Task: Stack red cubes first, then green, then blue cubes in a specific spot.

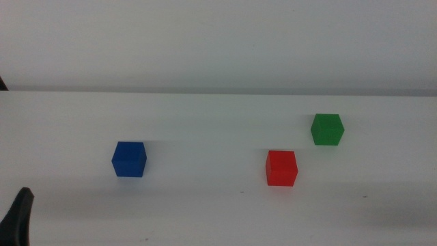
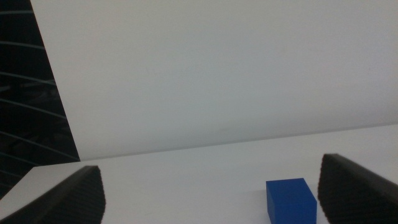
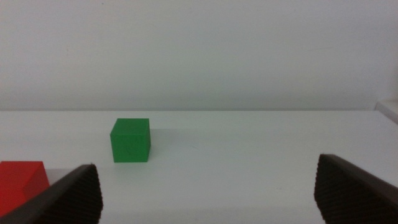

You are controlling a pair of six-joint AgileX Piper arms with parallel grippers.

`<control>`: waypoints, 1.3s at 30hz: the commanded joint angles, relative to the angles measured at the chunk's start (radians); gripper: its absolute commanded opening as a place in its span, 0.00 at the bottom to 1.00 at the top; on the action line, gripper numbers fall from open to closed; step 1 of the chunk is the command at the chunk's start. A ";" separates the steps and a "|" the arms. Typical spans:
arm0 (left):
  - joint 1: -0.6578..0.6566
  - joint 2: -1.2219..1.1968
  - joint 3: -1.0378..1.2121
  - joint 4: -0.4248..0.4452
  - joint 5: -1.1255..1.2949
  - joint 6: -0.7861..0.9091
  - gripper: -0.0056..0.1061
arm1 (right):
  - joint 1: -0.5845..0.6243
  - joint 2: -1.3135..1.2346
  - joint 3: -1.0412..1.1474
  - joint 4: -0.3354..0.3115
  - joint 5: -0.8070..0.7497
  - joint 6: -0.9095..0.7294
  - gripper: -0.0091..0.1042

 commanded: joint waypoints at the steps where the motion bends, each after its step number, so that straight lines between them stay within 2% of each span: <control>1: 0.002 -0.041 0.041 -0.011 -0.003 -0.005 0.86 | -0.008 -0.041 0.044 0.017 -0.011 0.000 0.88; 11: 0.002 -0.041 0.041 -0.011 -0.003 -0.005 0.86 | -0.008 -0.041 0.044 0.007 -0.013 0.045 0.88; 16: 0.002 -0.041 0.041 -0.011 -0.003 -0.005 0.86 | -0.008 0.288 -0.230 0.017 0.115 0.078 0.88; 18: 0.002 -0.041 0.041 -0.011 -0.003 -0.005 0.86 | -0.008 0.431 -0.358 0.024 0.222 0.179 0.88; 20: 0.002 -0.041 0.041 -0.011 -0.003 -0.005 0.86 | -0.008 0.563 -0.488 0.024 0.407 0.276 0.88; 23: 0.002 -0.041 0.041 -0.011 -0.003 -0.005 0.86 | -0.008 0.776 -0.704 -0.014 0.671 0.348 0.88; 25: 0.002 -0.041 0.041 -0.011 -0.003 -0.005 0.86 | -0.002 0.890 -0.809 -0.031 0.766 0.405 0.88; 28: 0.002 -0.041 0.041 -0.011 -0.003 -0.005 0.86 | 0.061 1.047 -0.928 -0.057 0.867 0.468 0.88; 32: 0.002 -0.041 0.041 -0.011 -0.003 -0.005 0.86 | 0.224 1.215 -1.025 -0.169 0.881 0.571 0.88; 34: 0.002 -0.041 0.041 -0.011 -0.003 -0.005 0.86 | 0.291 1.295 -1.085 -0.167 0.881 0.571 0.88; 39: 0.002 -0.041 0.041 -0.011 -0.003 -0.005 0.86 | 0.409 1.475 -1.246 -0.114 0.879 0.567 0.88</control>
